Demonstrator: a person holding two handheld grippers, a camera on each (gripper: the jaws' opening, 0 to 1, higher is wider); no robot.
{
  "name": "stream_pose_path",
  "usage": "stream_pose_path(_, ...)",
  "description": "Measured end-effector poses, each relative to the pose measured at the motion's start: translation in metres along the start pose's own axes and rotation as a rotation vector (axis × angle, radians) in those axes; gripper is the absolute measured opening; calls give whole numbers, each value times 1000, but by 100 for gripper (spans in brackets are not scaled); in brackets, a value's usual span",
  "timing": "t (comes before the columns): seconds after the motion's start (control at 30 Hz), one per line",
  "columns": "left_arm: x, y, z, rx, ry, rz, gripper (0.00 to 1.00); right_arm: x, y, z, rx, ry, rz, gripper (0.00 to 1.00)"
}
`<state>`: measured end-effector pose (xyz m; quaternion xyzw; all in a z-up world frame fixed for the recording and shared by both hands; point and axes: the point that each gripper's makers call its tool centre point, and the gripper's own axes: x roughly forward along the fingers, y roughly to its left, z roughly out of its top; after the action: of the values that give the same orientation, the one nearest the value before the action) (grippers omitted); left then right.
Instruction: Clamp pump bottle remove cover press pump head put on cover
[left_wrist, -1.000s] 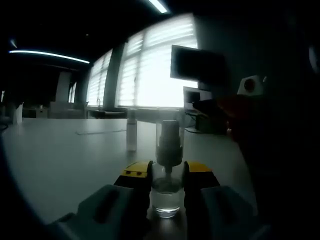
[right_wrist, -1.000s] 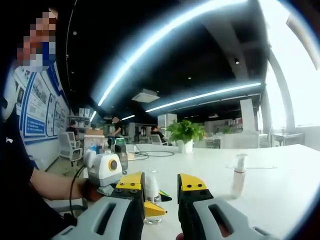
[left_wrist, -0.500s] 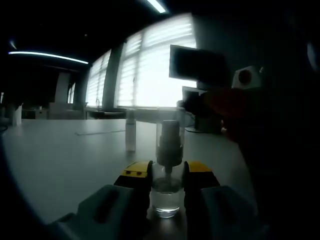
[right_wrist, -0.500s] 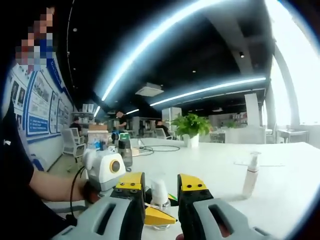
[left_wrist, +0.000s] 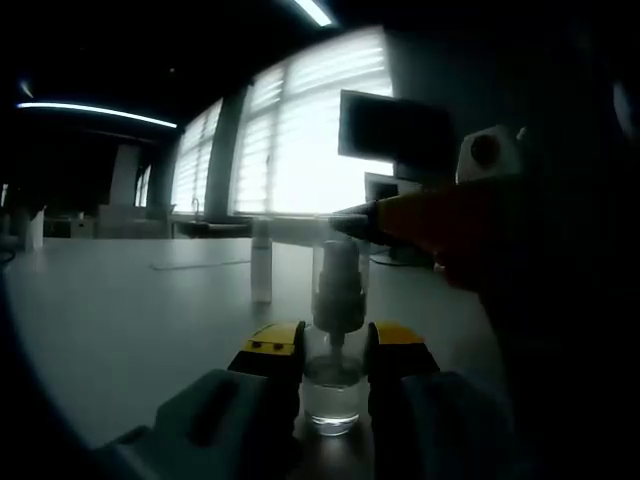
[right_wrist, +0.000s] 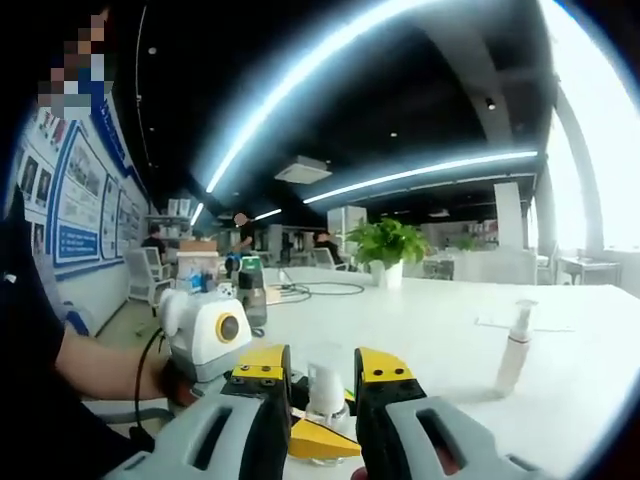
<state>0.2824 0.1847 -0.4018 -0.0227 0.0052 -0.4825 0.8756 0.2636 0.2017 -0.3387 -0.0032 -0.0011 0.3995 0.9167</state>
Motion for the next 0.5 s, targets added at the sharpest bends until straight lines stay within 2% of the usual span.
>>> stream_pose_path(0.1, 0, 0, 0, 0, 0, 0, 16, 1, -2, -1, 26, -3, -9, 18)
stream_pose_path(0.5, 0, 0, 0, 1, 0, -1, 16, 3, -3, -5, -6, 5, -30, 11)
